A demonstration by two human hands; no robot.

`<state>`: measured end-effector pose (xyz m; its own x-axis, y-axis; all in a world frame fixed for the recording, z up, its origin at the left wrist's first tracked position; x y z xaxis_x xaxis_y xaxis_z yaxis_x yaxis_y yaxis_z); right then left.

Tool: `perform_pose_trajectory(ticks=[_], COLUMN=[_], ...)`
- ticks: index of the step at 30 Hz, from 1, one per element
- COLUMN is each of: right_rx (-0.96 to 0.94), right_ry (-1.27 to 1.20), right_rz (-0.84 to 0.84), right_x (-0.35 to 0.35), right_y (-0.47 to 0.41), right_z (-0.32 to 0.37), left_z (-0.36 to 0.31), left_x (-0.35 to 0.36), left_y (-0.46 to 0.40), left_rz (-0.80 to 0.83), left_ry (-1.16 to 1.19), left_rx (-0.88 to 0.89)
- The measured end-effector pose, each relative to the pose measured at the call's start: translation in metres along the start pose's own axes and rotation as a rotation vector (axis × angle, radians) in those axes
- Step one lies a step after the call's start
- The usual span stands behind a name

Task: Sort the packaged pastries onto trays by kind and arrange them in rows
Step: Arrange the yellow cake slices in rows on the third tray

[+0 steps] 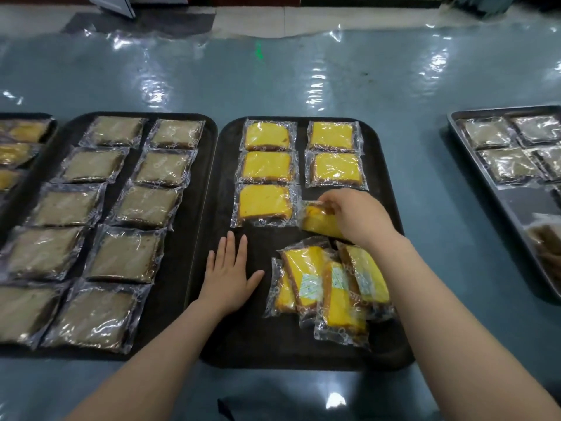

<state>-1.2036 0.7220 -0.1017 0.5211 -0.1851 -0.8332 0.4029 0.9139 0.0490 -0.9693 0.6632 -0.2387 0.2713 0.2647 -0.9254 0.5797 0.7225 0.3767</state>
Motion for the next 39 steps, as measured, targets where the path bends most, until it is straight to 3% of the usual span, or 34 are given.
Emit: perform_pose_trajectory(ticks=[4, 16, 24, 29, 35, 39], right_rx=[0.046, 0.188, 0.131, 0.152, 0.383, 0.425], right_ry=[0.227, 0.151, -0.004, -0.087, -0.085, -0.173], right_rz=[-0.083, 0.264, 0.245, 0.128, 0.075, 0.081], right_x=[-0.007, 0.076, 0.062, 0.047, 0.04, 0.054], right_y=[-0.023, 0.006, -0.003, 0.023, 0.095, 0.133], right_z=[-0.011, -0.042, -0.053, -0.041, -0.071, -0.073], left_z=[0.0, 0.002, 0.003, 0.003, -0.002, -0.048], left_x=[0.0, 0.001, 0.005, 0.002, -0.017, -0.05], left_y=[0.0, 0.0, -0.003, -0.001, 0.004, 0.017], left_rz=[0.0, -0.003, 0.027, 0.041, 0.038, -0.073], left_ry=[0.0, -0.015, 0.003, 0.034, 0.142, 0.359], left_rx=[0.003, -0.006, 0.004, 0.024, 0.033, 0.228])
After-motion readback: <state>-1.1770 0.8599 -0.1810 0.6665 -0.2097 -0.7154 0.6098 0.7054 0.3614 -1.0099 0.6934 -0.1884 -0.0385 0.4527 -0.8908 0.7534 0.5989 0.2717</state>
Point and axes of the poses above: each hand's wrist, its own y-axis away from the middle knuckle, its own x-axis out of the palm, z = x × y, the point moved 10 cm from there along -y, towards the middle knuckle, and after that the axes turned 14 degrees about -y, right-handed, at the moved point
